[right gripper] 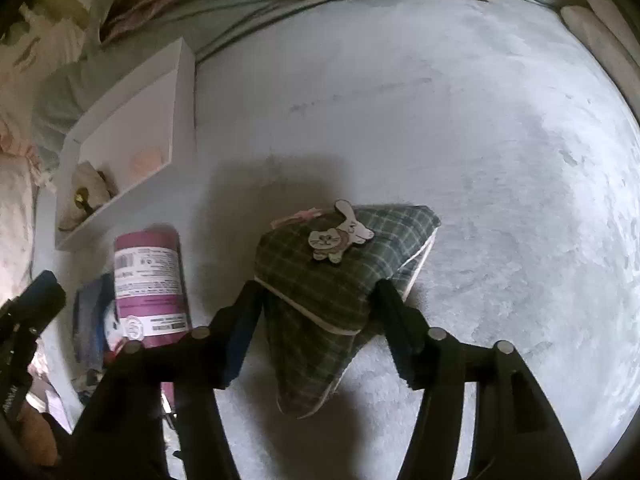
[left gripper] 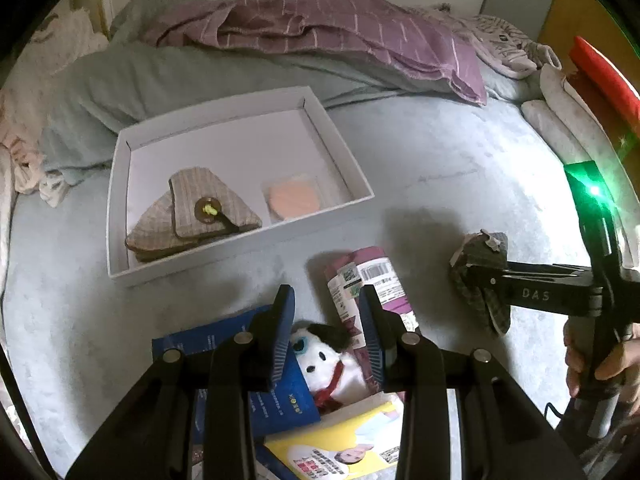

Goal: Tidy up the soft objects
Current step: 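Grasp the green plaid pouch with the cat badge using the right tool, then grasp the blue printed package with the left tool while right tool holds the pouch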

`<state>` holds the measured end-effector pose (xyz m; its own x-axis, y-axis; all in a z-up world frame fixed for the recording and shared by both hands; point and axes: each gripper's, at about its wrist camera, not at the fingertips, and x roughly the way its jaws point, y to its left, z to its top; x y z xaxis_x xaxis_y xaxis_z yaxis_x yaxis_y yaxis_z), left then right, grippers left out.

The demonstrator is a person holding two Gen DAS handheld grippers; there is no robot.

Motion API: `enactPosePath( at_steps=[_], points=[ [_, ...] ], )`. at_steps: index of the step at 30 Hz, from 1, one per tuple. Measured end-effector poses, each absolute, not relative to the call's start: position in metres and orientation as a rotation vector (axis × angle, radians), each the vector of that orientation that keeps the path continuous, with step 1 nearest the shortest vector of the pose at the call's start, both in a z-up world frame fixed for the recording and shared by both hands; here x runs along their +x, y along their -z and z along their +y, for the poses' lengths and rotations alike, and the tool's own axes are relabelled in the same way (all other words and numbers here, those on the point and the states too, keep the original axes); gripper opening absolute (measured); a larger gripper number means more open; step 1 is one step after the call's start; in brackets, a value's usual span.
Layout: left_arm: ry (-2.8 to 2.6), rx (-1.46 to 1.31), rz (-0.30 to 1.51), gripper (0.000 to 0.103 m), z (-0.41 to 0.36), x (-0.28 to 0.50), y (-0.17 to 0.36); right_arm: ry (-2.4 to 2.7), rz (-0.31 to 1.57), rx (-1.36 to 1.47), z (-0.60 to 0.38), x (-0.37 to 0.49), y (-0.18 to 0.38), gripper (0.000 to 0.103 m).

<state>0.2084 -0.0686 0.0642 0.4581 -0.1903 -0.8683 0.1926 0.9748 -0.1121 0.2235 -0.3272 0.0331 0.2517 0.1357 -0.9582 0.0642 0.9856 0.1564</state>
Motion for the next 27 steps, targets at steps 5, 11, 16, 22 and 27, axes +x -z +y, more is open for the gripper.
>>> enactPosePath(
  at_steps=[5, 11, 16, 22, 27],
  points=[
    [0.242, -0.076, 1.135, 0.033, -0.051, 0.218, -0.053, -0.033, 1.332, 0.177, -0.324, 0.23, -0.023, 0.066],
    [0.171, -0.127, 1.192, 0.033, -0.026, 0.228, -0.043, -0.036, 1.272, 0.185, -0.321, 0.233, -0.023, 0.061],
    [0.162, -0.168, 1.224, 0.033, -0.013, 0.229, -0.039, -0.076, 1.248, 0.171, -0.315, 0.232, -0.028, 0.061],
    [0.204, -0.214, 1.246, 0.047, -0.005, 0.23, -0.038, -0.203, 1.195, 0.171, -0.29, 0.226, -0.047, 0.061],
    [0.222, -0.232, 1.232, 0.055, 0.001, 0.229, -0.042, -0.313, 1.162, 0.17, -0.271, 0.222, -0.06, 0.061]
  ],
)
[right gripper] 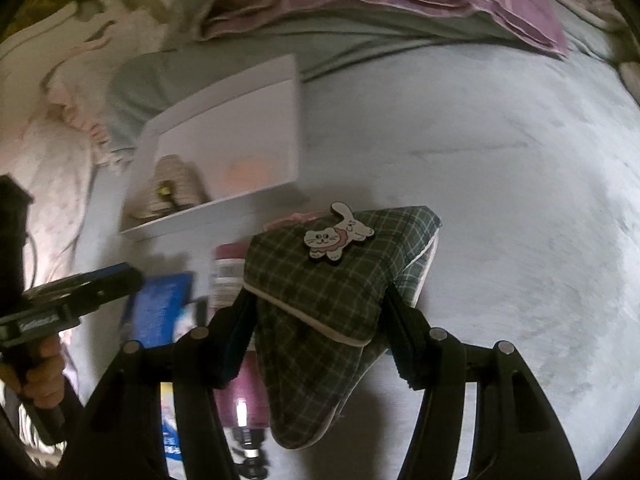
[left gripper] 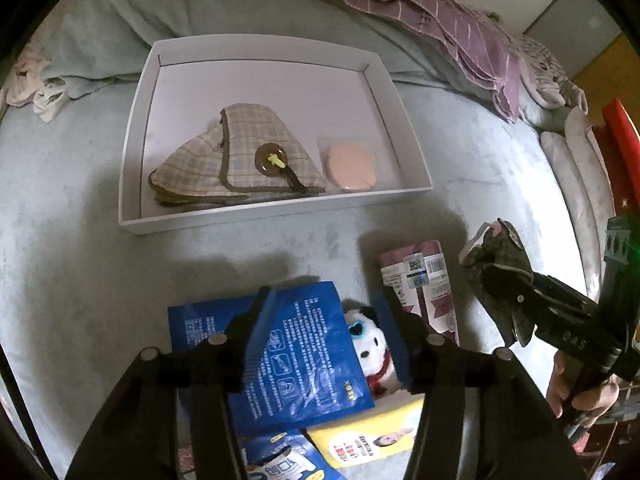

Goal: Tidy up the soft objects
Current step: 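Grasp the blue printed package with the left tool while right tool holds the pouch, then carry the package and pouch into the white tray and open both tools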

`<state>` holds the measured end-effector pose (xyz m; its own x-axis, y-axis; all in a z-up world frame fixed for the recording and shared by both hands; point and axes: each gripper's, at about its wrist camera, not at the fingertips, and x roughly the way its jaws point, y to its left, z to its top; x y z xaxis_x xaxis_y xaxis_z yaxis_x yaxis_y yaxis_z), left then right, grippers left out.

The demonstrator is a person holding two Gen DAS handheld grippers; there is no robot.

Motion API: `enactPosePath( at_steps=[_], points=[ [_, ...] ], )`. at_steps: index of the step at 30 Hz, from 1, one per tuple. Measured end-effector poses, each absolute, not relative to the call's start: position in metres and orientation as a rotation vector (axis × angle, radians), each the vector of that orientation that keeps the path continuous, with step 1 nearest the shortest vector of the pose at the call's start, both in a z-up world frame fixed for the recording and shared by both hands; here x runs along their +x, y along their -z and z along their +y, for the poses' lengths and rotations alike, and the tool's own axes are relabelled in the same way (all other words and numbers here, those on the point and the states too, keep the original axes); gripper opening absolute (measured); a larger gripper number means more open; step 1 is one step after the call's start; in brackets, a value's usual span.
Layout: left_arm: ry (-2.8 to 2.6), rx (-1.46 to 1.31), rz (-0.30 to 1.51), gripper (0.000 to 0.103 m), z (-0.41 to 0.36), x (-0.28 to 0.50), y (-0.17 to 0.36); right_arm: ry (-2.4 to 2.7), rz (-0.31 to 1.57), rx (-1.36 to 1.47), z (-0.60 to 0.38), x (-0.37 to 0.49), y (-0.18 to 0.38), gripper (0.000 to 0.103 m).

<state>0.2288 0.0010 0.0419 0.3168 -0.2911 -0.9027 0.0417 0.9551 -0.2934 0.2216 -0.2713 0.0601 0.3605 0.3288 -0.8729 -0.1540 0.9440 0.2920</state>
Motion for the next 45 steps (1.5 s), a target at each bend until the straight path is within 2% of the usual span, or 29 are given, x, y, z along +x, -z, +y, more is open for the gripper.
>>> enactPosePath(
  at_steps=[14, 21, 27, 36, 39, 45],
  points=[
    [0.193, -0.174, 1.421, 0.057, -0.004, 0.246, 0.007, -0.357, 1.152, 0.158, -0.263, 0.218, -0.064, 0.061],
    [0.2, -0.178, 1.432, 0.069, -0.012, 0.251, 0.018, -0.344, 1.158, 0.172, -0.269, 0.219, -0.063, 0.061],
    [0.212, -0.166, 1.429, 0.07, -0.014, 0.255, 0.023, -0.344, 1.158, 0.171, -0.269, 0.219, -0.064, 0.061],
    [0.254, -0.105, 1.416, 0.037, -0.013, 0.249, 0.02, -0.343, 1.156, 0.17, -0.27, 0.218, -0.065, 0.061],
    [0.297, -0.124, 1.406, 0.016, -0.015, 0.247, 0.016, -0.347, 1.157, 0.173, -0.27, 0.218, -0.066, 0.061],
    [0.328, -0.182, 1.375, 0.008, -0.006, 0.246, 0.01, -0.355, 1.15, 0.183, -0.272, 0.216, -0.067, 0.061]
  ],
)
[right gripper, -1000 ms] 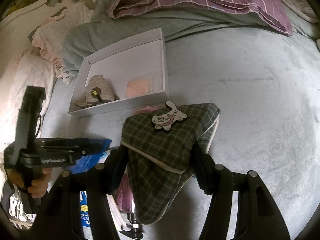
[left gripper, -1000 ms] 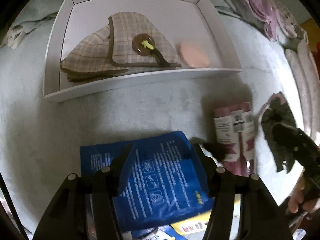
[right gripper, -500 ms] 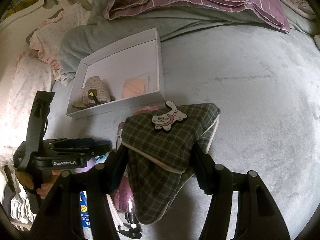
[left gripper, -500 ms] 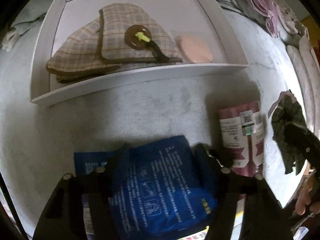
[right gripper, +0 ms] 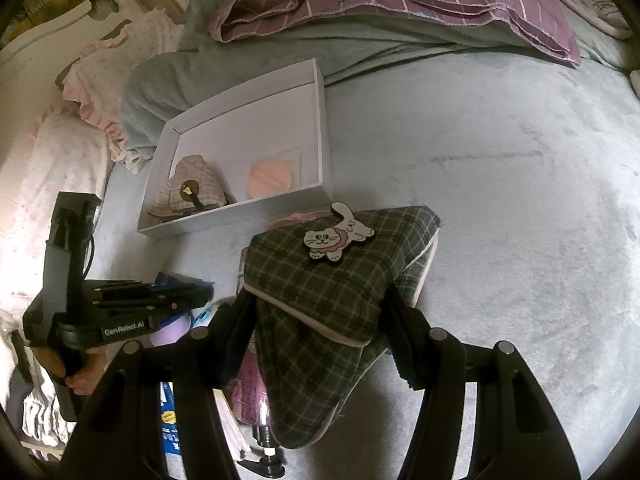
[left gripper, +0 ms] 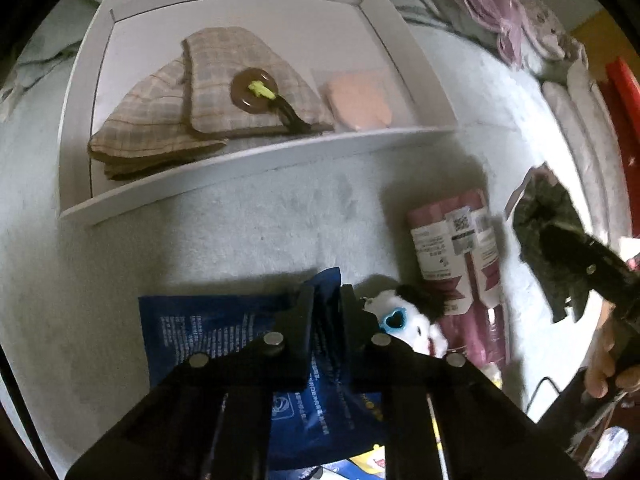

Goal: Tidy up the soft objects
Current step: 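Carry the package and pouch into the white tray and open both tools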

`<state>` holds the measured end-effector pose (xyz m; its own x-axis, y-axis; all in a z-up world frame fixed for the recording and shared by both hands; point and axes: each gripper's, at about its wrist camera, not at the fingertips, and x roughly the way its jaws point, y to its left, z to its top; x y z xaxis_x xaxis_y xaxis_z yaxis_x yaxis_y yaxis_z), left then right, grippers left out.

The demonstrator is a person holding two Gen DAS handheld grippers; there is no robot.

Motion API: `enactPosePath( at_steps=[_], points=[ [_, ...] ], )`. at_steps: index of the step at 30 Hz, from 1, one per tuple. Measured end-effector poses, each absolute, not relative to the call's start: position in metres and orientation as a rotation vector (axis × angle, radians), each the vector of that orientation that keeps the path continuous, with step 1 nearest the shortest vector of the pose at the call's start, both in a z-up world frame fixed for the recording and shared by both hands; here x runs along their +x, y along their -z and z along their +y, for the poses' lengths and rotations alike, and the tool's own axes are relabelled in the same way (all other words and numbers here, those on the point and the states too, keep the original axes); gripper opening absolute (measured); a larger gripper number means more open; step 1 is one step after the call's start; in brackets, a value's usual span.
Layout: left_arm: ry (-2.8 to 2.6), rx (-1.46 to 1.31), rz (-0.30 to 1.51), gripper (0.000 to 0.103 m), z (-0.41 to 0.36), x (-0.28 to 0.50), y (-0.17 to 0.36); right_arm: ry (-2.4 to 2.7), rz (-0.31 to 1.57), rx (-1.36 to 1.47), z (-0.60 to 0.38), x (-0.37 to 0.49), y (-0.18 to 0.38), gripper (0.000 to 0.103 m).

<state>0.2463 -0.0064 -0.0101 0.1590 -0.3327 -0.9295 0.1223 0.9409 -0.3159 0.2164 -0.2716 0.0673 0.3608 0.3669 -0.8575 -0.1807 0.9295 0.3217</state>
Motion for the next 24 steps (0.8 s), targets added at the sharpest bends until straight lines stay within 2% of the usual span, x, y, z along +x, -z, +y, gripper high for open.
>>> enactPosePath(
  at_steps=[7, 17, 24],
  points=[
    [0.312, -0.247, 1.271, 0.004, 0.021, 0.234, -0.023, -0.39, 1.112, 0.174, -0.252, 0.213, -0.082, 0.061],
    [0.298, -0.369, 1.163, 0.002, 0.07, 0.224, -0.048, -0.557, 1.097, 0.112, -0.165, 0.231, -0.104, 0.061],
    [0.23, -0.43, 1.106, 0.002, 0.085, 0.218, -0.062, -0.58, 1.082, 0.148, -0.145, 0.24, -0.089, 0.061]
  ],
)
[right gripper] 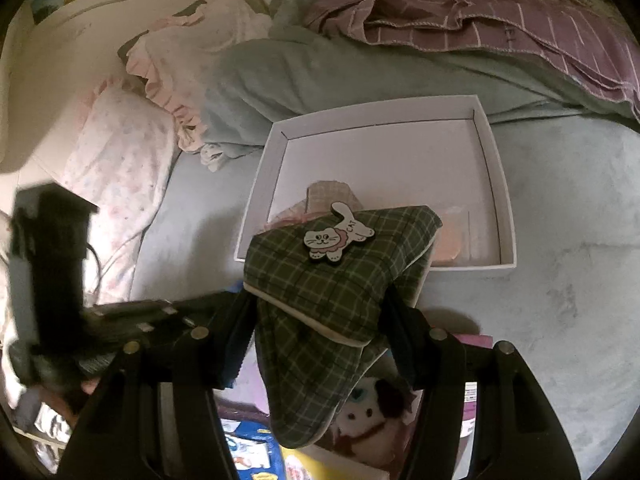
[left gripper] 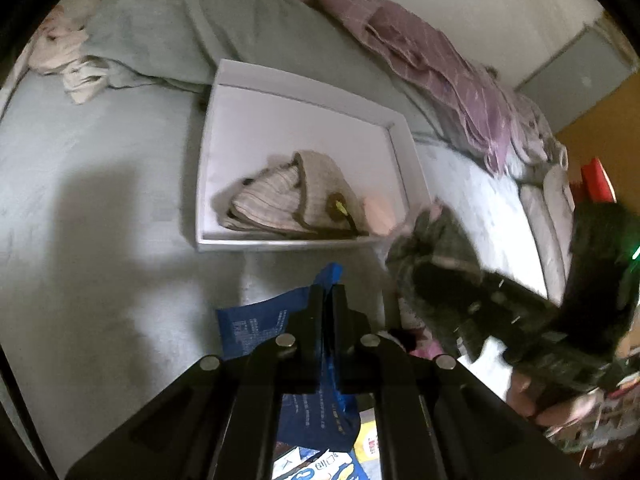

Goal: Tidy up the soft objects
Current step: 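Carry the package and pouch into the white tray and open both tools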

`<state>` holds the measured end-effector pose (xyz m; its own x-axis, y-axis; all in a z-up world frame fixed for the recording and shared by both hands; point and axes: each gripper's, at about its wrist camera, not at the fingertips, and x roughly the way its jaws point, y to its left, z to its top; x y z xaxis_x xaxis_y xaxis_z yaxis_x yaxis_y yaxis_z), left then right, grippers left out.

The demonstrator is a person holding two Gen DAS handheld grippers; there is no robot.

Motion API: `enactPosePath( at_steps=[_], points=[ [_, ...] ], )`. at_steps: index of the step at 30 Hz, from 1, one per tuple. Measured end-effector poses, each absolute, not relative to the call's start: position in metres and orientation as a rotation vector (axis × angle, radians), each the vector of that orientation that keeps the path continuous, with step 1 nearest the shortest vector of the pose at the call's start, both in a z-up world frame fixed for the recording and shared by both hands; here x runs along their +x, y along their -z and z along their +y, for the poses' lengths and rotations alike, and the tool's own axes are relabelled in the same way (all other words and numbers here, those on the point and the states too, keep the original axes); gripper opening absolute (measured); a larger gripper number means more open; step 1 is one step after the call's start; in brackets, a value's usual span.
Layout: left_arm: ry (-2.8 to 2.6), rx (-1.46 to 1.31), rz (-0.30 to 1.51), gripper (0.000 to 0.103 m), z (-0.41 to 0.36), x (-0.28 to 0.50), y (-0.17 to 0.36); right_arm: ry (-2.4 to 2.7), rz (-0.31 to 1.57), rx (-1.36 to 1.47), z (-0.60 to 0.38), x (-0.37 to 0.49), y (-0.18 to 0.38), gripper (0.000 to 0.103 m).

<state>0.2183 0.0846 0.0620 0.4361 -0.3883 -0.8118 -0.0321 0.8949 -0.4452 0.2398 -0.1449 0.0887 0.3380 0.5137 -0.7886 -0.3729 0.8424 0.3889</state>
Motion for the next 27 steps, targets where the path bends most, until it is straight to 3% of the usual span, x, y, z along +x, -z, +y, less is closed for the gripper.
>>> enactPosePath(
  at_steps=[15, 22, 27],
  points=[
    [-0.057, -0.476, 0.864, 0.001, 0.12, 0.201, -0.114, -0.56, 1.073, 0.194, -0.161, 0.255, -0.072, 0.061],
    [-0.159, -0.438, 0.912, 0.001, 0.11, 0.252, -0.122, -0.566, 1.041, 0.228, -0.166, 0.264, -0.07, 0.061],
    [-0.125, -0.432, 0.968, 0.001, 0.092, 0.298, -0.117, -0.462, 0.891, 0.277, -0.184, 0.272, -0.087, 0.061]
  ],
)
